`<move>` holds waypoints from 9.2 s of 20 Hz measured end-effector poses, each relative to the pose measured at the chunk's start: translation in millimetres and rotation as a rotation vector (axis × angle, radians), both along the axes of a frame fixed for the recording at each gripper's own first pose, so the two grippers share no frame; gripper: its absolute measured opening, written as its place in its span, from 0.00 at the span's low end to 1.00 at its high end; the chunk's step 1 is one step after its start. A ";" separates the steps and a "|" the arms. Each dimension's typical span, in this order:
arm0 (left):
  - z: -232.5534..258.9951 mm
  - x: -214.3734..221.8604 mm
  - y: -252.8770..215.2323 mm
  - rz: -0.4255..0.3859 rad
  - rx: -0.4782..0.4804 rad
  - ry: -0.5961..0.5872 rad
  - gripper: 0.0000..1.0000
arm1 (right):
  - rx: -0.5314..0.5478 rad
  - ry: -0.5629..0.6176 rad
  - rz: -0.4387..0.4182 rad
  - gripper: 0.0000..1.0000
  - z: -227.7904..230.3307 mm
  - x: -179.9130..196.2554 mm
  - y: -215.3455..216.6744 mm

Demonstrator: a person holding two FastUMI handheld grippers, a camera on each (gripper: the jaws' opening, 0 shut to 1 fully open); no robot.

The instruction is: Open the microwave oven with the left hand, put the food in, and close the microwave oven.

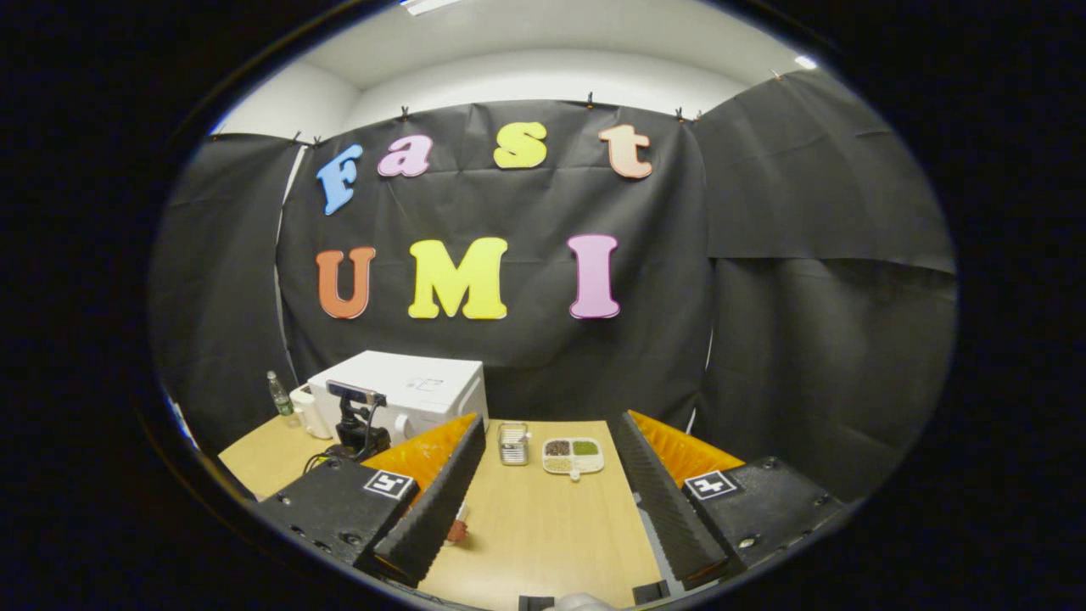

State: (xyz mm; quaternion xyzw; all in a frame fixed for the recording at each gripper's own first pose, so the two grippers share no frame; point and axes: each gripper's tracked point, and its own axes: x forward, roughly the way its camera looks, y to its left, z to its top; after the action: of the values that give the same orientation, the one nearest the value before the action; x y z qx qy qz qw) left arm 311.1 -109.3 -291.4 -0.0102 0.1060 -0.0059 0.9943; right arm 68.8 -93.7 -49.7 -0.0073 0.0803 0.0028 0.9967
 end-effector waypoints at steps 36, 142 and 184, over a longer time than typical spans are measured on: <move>0.1 -90.5 32.3 -0.132 -0.007 0.007 0.07 | 0.030 0.009 0.107 0.96 -4.2 1.7 59.9; 122.2 -317.9 182.6 0.490 0.148 0.126 0.95 | 0.829 1.018 0.534 0.10 -363.5 76.1 173.3; 106.2 -303.4 323.4 0.229 0.172 0.045 0.95 | 1.292 0.197 -0.144 0.05 -295.6 343.3 507.7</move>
State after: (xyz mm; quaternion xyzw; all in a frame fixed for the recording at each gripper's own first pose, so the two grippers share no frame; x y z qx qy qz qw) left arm 7.7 214.1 -185.1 0.0631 0.1266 0.1170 0.9830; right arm 412.1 414.0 -345.3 0.5982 0.1538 -0.0157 0.7863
